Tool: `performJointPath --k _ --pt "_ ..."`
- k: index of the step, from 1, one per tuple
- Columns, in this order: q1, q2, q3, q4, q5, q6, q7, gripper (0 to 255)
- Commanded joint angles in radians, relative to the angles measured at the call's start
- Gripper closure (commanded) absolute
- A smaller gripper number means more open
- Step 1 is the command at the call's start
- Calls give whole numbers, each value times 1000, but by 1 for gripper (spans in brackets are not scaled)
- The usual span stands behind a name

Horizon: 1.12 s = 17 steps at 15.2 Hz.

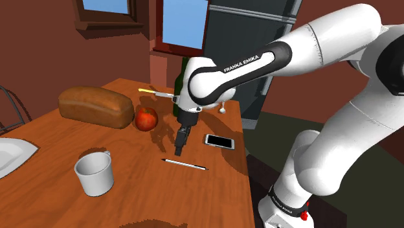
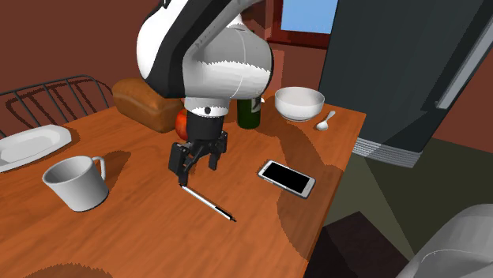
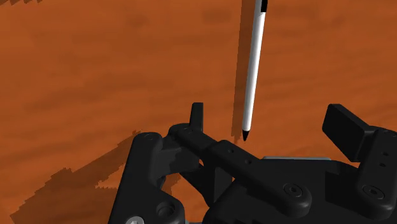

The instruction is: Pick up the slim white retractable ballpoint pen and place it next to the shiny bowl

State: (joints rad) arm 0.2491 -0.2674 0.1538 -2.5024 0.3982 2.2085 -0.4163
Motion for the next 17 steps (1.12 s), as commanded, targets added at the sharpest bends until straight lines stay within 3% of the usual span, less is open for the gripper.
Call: performJointPath --k 1,7,15,16,17 --pt "10 29 7 -10 16 44 -15 0" --pt "24 82 22 -38 41 127 -27 0" --pt "24 82 22 -38 41 127 -27 0" --pt "24 82 22 -38 41 127 -27 255" --pt "24 82 22 -38 41 127 -27 255"
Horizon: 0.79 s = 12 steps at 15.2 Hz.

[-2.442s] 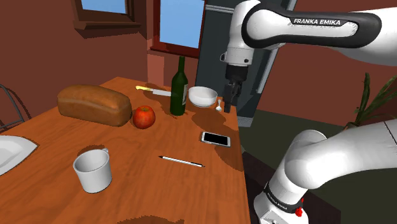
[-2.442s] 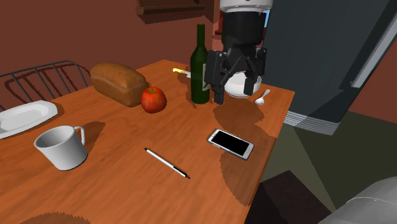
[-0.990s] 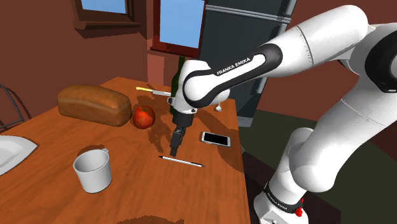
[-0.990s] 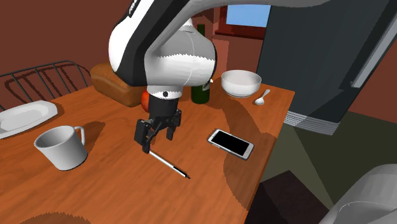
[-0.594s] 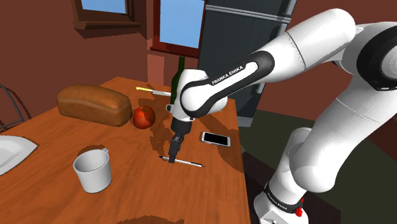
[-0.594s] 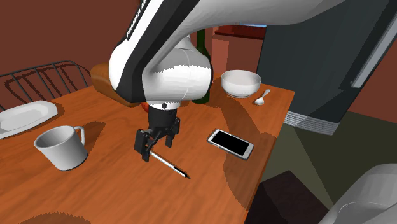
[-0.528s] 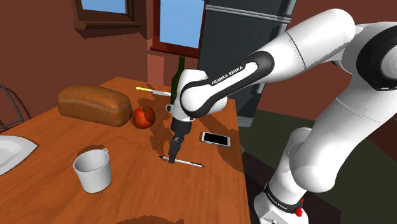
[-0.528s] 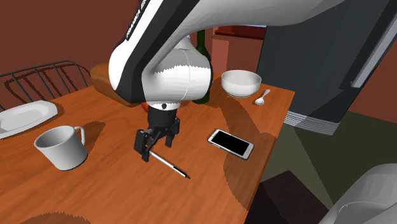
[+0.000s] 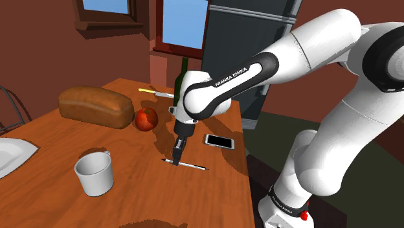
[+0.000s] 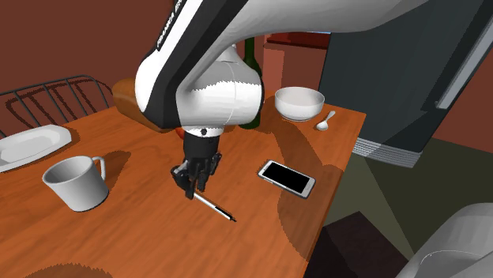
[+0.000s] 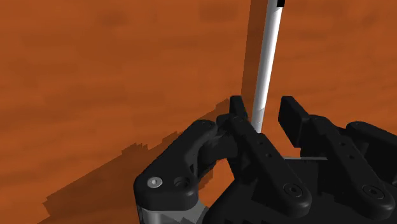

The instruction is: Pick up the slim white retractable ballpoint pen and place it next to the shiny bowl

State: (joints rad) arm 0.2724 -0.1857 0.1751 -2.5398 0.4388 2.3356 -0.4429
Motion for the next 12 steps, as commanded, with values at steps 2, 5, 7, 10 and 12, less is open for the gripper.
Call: performJointPath --k 2,5,7,10,12 --pt "0 1 1 0 0 0 0 255" --pt "0 1 1 0 0 0 0 255" --pt "0 1 1 0 0 0 0 255" --pt "-2 -20 -1 9 -8 -29 10 255" --pt "-4 -39 -3 20 -15 -58 20 255"
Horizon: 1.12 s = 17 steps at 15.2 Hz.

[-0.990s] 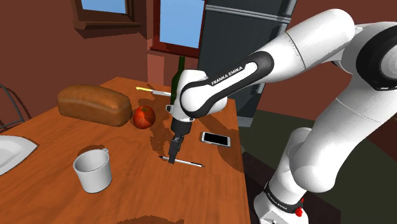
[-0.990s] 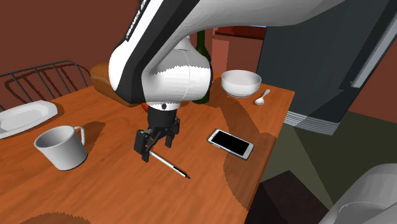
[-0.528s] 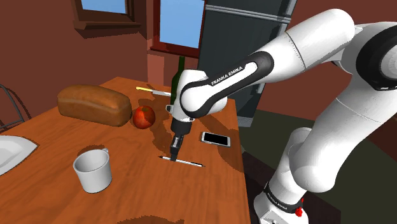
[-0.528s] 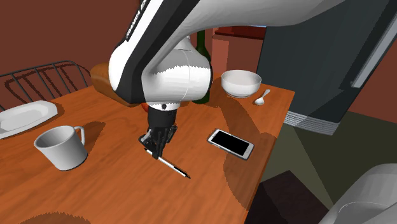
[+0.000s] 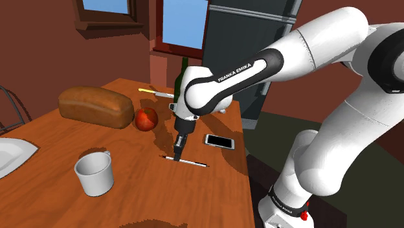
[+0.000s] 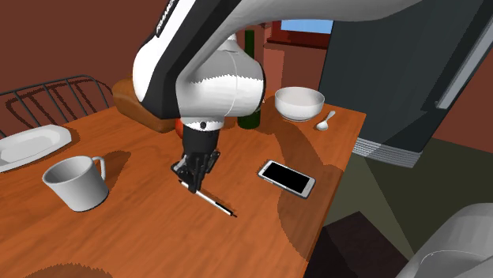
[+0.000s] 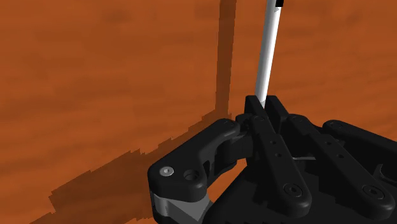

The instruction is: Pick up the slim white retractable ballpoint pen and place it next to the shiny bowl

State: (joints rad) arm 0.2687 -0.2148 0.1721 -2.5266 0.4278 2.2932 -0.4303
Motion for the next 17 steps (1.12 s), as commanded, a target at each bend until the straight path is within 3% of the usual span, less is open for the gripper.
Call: performJointPath --k 1,17 --pt "-1 -19 0 13 -8 -30 13 255" --pt "-15 -129 -15 135 -53 -256 80 255"
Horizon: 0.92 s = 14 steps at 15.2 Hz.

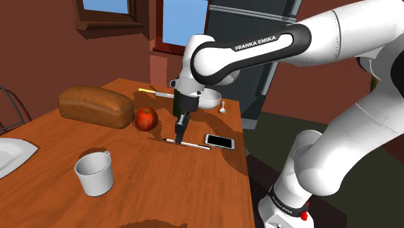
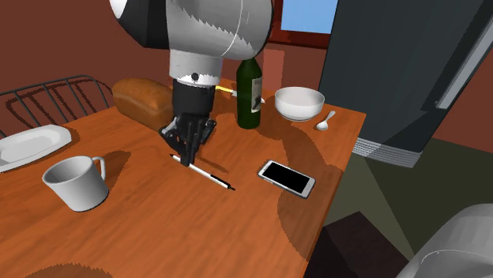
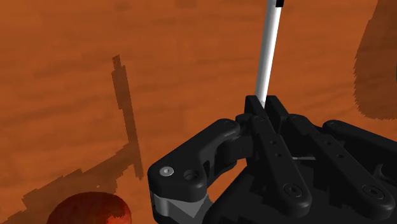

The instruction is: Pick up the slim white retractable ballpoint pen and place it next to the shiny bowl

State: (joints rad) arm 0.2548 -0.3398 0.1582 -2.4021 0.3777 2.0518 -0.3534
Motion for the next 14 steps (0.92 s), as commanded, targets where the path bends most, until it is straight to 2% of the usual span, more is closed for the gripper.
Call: performJointPath --k 1,9,14 --pt "-2 -8 -3 20 -5 -28 7 255" --pt "-6 -35 -10 97 -20 -130 35 255" --pt "-58 -83 -100 59 -59 -175 -80 255"
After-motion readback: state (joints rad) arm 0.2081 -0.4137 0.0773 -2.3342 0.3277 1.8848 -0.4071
